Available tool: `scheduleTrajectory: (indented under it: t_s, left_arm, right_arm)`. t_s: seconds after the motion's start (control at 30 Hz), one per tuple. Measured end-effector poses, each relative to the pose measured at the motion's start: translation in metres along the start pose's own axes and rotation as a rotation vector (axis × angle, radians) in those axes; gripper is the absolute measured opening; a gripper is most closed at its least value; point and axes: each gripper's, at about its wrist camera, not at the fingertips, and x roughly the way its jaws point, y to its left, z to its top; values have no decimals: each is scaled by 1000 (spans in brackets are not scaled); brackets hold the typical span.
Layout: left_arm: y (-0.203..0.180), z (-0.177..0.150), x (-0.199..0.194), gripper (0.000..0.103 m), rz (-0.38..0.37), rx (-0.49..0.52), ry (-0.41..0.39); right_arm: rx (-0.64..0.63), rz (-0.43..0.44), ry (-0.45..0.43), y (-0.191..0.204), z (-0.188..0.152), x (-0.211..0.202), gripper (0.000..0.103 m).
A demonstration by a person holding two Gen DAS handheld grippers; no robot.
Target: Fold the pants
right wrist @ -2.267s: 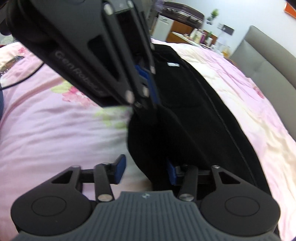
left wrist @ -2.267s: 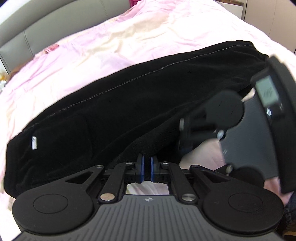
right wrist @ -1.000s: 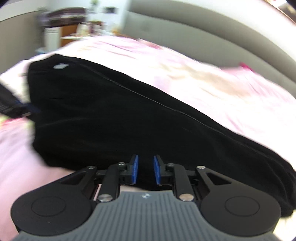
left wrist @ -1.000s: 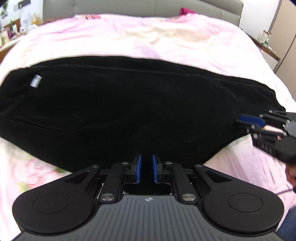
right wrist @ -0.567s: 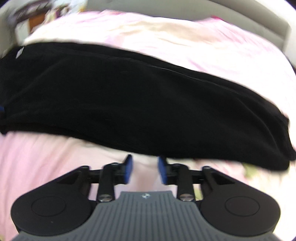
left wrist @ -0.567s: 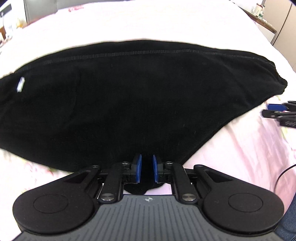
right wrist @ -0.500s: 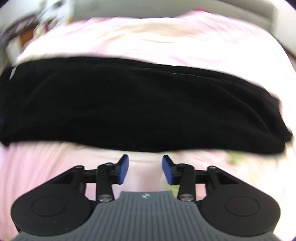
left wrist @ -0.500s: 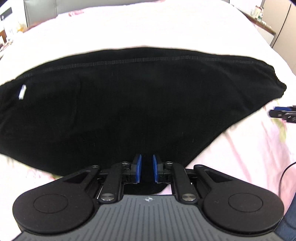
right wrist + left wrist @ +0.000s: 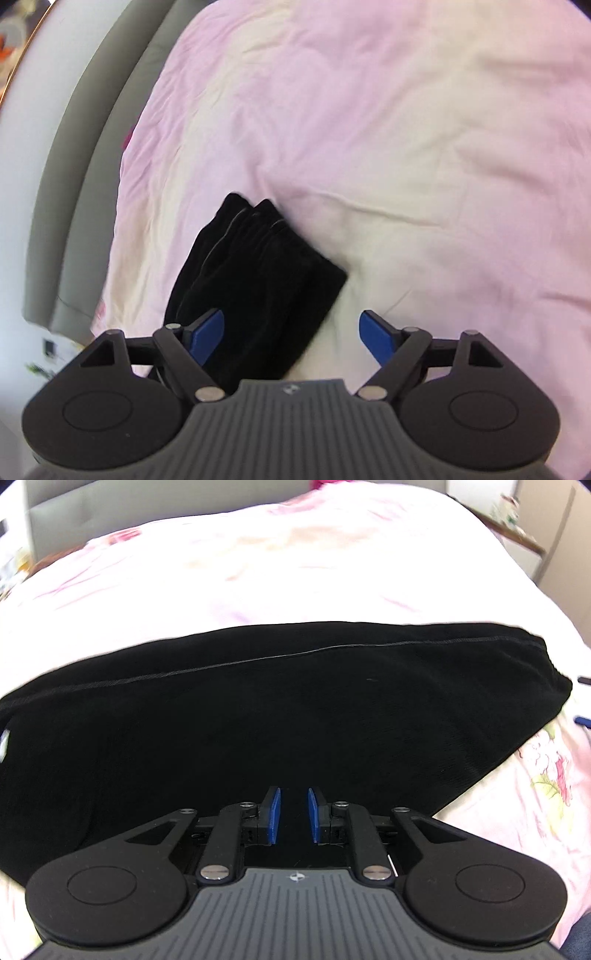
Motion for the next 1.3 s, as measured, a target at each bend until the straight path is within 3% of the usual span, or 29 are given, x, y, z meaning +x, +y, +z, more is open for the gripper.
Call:
scheduleTrajectory:
  t_s: [0.17,0.3,0.4,0.57,0.67,0.7,0.9,1.03,1.2,1.3]
  left_arm:
    - [-32,42,38,19,-33,86,3]
    - [-64,74,66,19,-84,190,-9]
    - [-87,104,94,19,-74,246,-30]
    - [-129,151,134,19,-56,278,-74]
    - [-142,174,165,19,13,339,-108]
    - [-122,164,158,19,36,356,-110]
    - [-139,176,190,19,82,336,-88]
    - [-159,160,168,19,112,338,-85]
    - [-164,101,77,19,-26,403,-36]
    - [-164,67,56,19,-156,414,27]
  right_arm:
    - [48,78,52,-12,11,31,71]
    - [74,132,60,-19,14,50,58]
    - [78,167,67,-28,15,74,53]
    - [24,178,40,-24,11,63,41]
    - [-8,192,30,-15,14,50,38]
    - [-29,193,27,-9,15,46,37]
    - [-177,184,12,44,22,18,36]
    - [-270,179,7,81,20,3,36]
    - [-344,159,4,116,12,-13,36]
    - [-378,155,-7,134,5,-20,35]
